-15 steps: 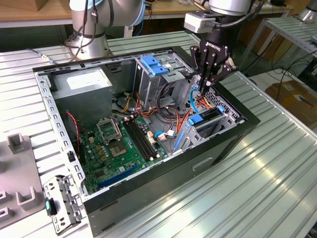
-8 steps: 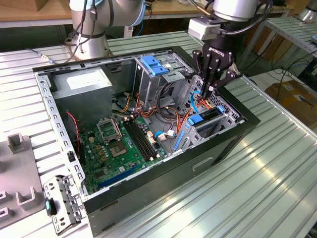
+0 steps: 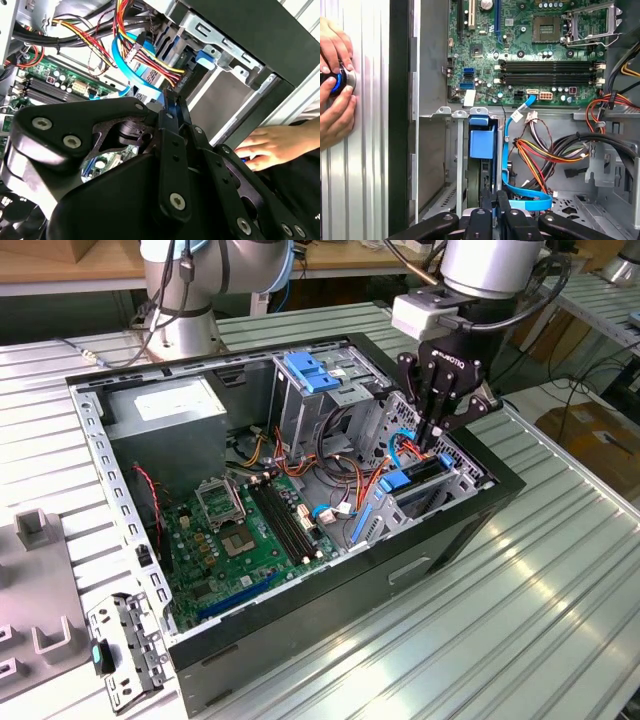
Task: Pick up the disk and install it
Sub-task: 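Insert the second disk wire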
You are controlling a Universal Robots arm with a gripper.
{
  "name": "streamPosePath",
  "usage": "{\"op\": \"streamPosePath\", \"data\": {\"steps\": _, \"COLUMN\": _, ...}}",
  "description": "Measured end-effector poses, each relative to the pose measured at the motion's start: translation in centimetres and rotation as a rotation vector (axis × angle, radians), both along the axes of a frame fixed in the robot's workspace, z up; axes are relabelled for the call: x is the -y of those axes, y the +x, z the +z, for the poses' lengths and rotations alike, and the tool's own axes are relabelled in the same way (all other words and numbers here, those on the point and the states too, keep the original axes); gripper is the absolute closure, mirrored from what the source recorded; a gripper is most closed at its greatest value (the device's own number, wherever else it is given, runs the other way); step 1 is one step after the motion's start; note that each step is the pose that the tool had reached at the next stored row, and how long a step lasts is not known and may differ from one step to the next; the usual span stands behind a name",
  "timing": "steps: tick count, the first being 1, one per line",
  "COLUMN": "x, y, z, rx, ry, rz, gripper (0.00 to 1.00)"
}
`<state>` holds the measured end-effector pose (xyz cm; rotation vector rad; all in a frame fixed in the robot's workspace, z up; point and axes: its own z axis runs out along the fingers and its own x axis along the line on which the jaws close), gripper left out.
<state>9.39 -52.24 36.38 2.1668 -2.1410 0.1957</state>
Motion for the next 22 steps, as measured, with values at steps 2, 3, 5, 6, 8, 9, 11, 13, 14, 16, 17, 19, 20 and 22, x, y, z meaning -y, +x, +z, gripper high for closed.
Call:
{"op": "streamPosePath", "data": {"steps": 2, "x": 0.09, "y": -0.37, "z": -0.09, "rx": 0.0082, "ry": 0.0072, "rz": 0.001, "gripper": 0.84}}
{"op": "streamPosePath", "data": {"steps": 3, "x": 0.11, "y": -0.93, "z": -0.2, "rx": 0.0138, "ry": 0.0085, "rz": 0.001, "gripper": 0.84}}
{"op": "streamPosePath", "data": {"steps": 5, "x": 0.16, "y": -1.73, "z": -0.37, "rx": 0.023, "ry": 0.0091, "rz": 0.001, "gripper": 0.84}}
{"op": "streamPosePath", "data": {"steps": 6, "x": 0.22, "y": -1.92, "z": -0.4, "rx": 0.0266, "ry": 0.0089, "rz": 0.001, "gripper": 0.84}}
{"op": "streamPosePath", "data": {"steps": 8, "x": 0.48, "y": -2.1, "z": -0.47, "rx": 0.0331, "ry": 0.0095, "rz": 0.002, "gripper": 0.84}}
{"op": "streamPosePath", "data": {"steps": 9, "x": 0.67, "y": -2.15, "z": -0.51, "rx": 0.0366, "ry": 0.0099, "rz": 0.002, "gripper": 0.84}}
{"op": "streamPosePath", "data": {"steps": 11, "x": 1.17, "y": -2.21, "z": -0.58, "rx": 0.0441, "ry": 0.015, "rz": 0.004, "gripper": 0.84}}
{"op": "streamPosePath", "data": {"steps": 13, "x": 1.6, "y": -2.32, "z": -0.64, "rx": 0.0536, "ry": 0.034, "rz": 0.006, "gripper": 0.84}}
{"op": "streamPosePath", "data": {"steps": 14, "x": 1.75, "y": -2.36, "z": -0.66, "rx": 0.0567, "ry": 0.042, "rz": 0.006, "gripper": 0.84}}
{"op": "streamPosePath", "data": {"steps": 16, "x": 1.94, "y": -2.4, "z": -0.69, "rx": 0.0594, "ry": 0.0628, "rz": 0.006, "gripper": 0.84}}
{"op": "streamPosePath", "data": {"steps": 17, "x": 1.99, "y": -2.4, "z": -0.7, "rx": 0.0597, "ry": 0.0741, "rz": 0.006, "gripper": 0.84}}
{"op": "streamPosePath", "data": {"steps": 19, "x": 2.17, "y": -2.4, "z": -0.74, "rx": 0.0597, "ry": 0.1009, "rz": 0.005, "gripper": 0.84}}
{"op": "streamPosePath", "data": {"steps": 20, "x": 2.38, "y": -2.4, "z": -0.76, "rx": 0.06, "ry": 0.1135, "rz": 0.004, "gripper": 0.84}}
{"op": "streamPosePath", "data": {"steps": 22, "x": 2.82, "y": -2.4, "z": -0.83, "rx": 0.0615, "ry": 0.1286, "rz": 0.004, "gripper": 0.84}}
